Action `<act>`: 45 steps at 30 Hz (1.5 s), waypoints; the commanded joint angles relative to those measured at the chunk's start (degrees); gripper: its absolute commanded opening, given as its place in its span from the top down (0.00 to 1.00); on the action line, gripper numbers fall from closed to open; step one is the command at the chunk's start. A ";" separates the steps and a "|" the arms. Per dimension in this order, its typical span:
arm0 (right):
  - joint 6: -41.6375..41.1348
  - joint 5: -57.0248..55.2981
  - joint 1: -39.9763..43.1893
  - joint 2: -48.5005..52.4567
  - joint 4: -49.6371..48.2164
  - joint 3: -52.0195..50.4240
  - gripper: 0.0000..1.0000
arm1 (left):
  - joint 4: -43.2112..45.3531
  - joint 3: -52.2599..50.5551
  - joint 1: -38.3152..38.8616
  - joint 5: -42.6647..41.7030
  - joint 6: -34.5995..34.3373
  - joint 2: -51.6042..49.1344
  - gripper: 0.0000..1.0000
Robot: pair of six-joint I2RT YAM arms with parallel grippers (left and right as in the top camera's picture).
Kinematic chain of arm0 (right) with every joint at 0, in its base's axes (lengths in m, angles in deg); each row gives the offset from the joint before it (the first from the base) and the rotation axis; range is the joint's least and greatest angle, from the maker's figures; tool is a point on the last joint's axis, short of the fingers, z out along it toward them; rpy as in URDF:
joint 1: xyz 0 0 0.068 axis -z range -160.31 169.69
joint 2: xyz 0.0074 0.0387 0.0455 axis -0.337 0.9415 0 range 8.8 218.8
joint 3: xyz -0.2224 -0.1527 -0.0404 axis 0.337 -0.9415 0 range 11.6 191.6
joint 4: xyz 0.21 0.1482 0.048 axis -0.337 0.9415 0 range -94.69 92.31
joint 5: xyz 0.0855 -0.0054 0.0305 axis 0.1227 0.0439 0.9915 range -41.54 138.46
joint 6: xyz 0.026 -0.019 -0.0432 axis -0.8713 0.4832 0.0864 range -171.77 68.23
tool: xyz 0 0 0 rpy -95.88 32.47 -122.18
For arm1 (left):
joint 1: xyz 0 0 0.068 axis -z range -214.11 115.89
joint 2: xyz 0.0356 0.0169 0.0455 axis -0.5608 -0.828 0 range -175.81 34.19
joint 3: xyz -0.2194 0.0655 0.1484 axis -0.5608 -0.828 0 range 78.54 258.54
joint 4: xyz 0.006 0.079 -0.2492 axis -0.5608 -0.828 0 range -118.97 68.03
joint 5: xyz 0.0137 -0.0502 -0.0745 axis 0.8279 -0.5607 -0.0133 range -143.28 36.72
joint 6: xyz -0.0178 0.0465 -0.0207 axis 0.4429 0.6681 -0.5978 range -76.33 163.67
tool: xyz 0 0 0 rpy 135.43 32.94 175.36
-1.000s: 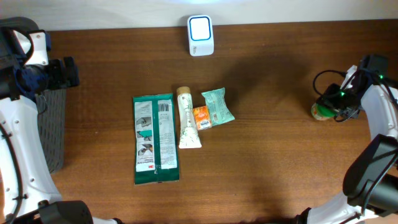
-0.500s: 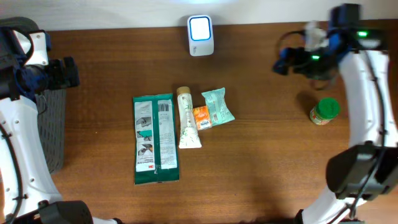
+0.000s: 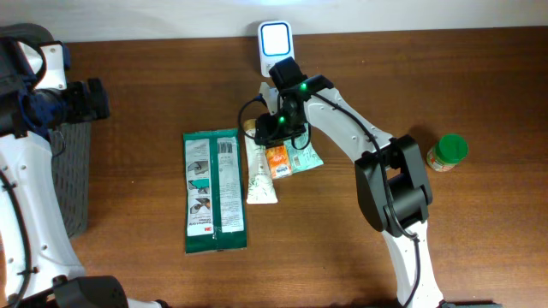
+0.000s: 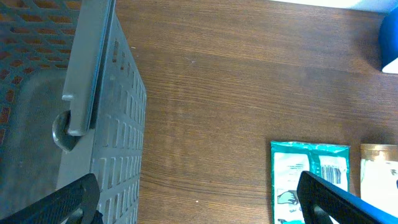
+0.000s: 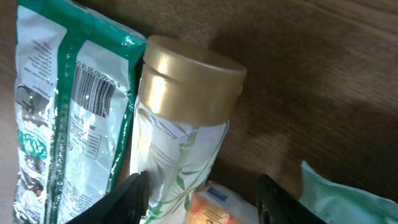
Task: Scan the item barcode
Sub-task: 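Grasp the mint-green wrapped packet with the right gripper and lift it, then hold the mint-green packet up to the scanner with the right gripper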
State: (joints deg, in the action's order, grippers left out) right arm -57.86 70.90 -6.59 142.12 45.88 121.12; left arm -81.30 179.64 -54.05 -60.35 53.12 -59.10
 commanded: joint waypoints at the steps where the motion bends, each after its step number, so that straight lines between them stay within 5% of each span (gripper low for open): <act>1: -0.42 -11.21 1.29 0.42 0.37 0.42 0.48 | 0.02 0.31 -0.09 0.00 0.72 0.74 0.01; 5: -0.39 -13.57 9.33 0.02 7.50 3.52 0.46 | 0.04 0.31 -0.11 0.00 0.72 0.74 0.01; 10: 5.75 -1.14 19.15 0.02 25.05 21.55 0.23 | 0.04 0.31 -0.11 -0.02 0.72 0.74 0.01; 14: 16.35 11.67 26.77 2.19 35.15 17.20 0.22 | 0.04 0.31 -0.11 -0.02 0.72 0.74 0.01; 26: 16.11 20.09 25.42 2.19 21.90 -5.81 0.22 | 0.04 0.31 -0.11 0.00 0.72 0.74 0.01; 30: 15.47 20.63 23.17 2.19 17.46 -8.52 0.40 | 0.04 0.31 -0.11 0.00 0.72 0.74 0.01; 33: 15.54 20.44 23.26 2.19 14.67 -8.52 0.81 | 0.04 0.31 -0.11 0.00 0.72 0.74 0.01; 35: 15.74 20.48 23.41 2.16 14.05 -8.26 0.96 | 0.04 0.31 -0.11 0.00 0.72 0.74 0.01; 45: 17.90 30.12 25.64 -18.21 33.66 17.53 0.96 | 0.04 0.31 -0.11 0.00 0.72 0.74 0.01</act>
State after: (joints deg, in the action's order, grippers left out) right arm -38.25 97.30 17.63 130.58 78.95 137.03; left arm -81.32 179.64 -54.05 -60.33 53.12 -59.12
